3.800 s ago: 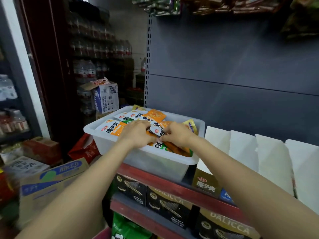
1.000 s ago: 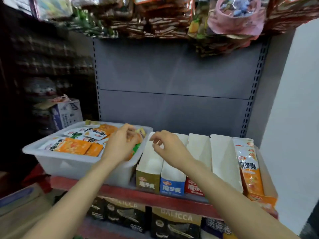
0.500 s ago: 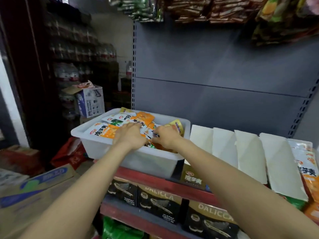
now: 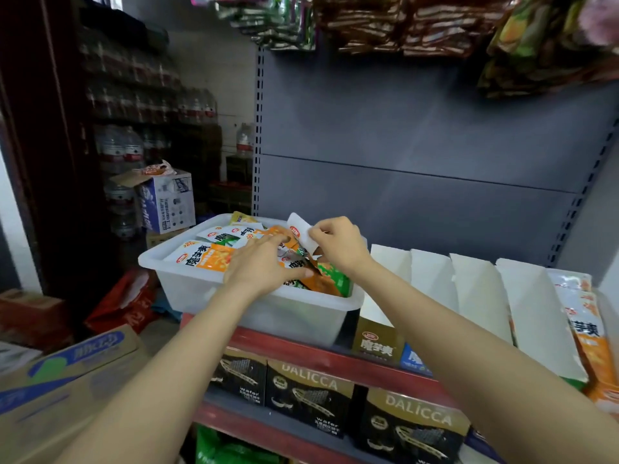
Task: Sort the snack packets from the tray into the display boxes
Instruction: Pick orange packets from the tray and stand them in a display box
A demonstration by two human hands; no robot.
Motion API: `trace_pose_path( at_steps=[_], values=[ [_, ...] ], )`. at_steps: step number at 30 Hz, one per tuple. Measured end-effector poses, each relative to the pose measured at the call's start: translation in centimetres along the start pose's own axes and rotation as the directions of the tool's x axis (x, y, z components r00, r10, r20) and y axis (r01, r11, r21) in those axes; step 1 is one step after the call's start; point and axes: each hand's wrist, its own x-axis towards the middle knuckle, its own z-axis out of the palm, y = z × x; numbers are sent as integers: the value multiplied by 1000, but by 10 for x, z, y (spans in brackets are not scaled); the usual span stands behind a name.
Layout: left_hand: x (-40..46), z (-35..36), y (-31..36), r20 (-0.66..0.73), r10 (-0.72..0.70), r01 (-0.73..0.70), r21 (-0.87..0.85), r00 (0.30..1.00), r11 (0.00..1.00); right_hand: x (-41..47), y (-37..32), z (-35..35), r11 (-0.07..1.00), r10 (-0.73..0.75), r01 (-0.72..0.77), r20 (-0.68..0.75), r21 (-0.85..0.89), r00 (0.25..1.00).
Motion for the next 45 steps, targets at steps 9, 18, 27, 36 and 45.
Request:
trace_pose_path(
  at_steps=[9,18,27,36,45],
  values=[
    [-7,-3,0,-71,2,-3,-13,997,1000,-4,-9,9,962,42,-84,161,259,986],
    [-4,0,-4,-91,-108,100,-88,990,991,7,8,12,997,-65,68,80,-38,995],
    [0,-22,29,-83,-129,19,-771,988,637,-4,-1,-28,955,38,-24,-40,297,998],
    [-18,8,142,-2,73,-39,-857,997,514,-70,56,-136,901,81,-50,-54,432,995],
    [-29,77,274,92,410,-217,-734,907,644,-131,131,-253,935,241,-124,-337,333,910]
  ],
)
